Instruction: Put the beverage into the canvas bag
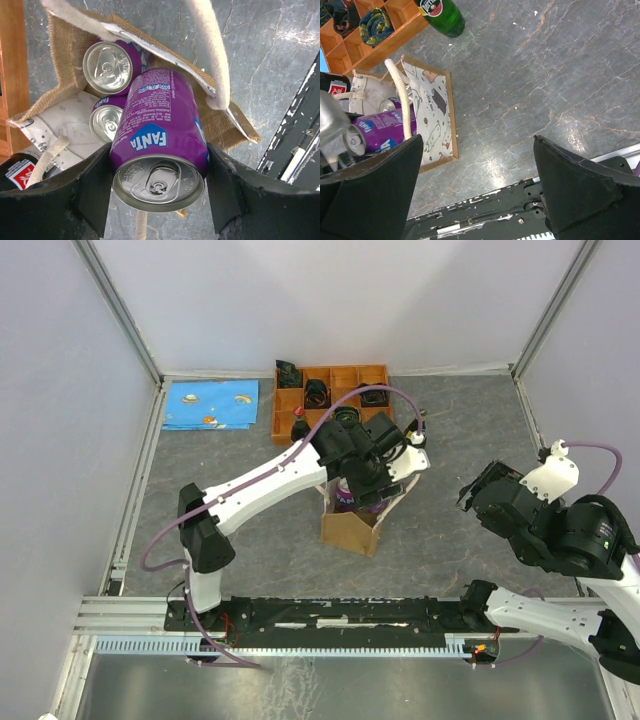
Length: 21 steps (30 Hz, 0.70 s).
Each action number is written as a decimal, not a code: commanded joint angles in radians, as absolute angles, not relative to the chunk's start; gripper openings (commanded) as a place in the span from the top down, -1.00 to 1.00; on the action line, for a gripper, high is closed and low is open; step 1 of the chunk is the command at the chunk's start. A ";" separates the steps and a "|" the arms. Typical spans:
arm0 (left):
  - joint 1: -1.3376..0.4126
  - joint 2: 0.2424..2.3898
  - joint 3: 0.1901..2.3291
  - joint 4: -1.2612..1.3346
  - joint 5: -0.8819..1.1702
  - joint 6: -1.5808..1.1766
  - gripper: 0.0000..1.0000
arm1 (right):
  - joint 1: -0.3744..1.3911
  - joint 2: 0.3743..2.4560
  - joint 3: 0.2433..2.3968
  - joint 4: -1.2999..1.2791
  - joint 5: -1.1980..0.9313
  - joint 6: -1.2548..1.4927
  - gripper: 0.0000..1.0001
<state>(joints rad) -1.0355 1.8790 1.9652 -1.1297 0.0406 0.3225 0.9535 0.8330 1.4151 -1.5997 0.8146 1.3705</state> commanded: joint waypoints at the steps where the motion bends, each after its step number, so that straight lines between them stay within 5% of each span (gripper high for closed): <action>1: -1.066 1.899 1.950 -1.010 -0.009 0.352 0.95 | 0.951 0.836 1.423 -1.721 0.857 1.390 -0.99; 21: -1.066 1.965 1.851 -0.894 -0.137 0.374 0.95 | 0.953 0.848 1.433 -1.738 0.876 1.399 -0.99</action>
<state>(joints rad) -1.0695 1.9709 1.8324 -1.0126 -0.0696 0.3344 0.9535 0.8375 1.4151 -1.5993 0.8341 1.3880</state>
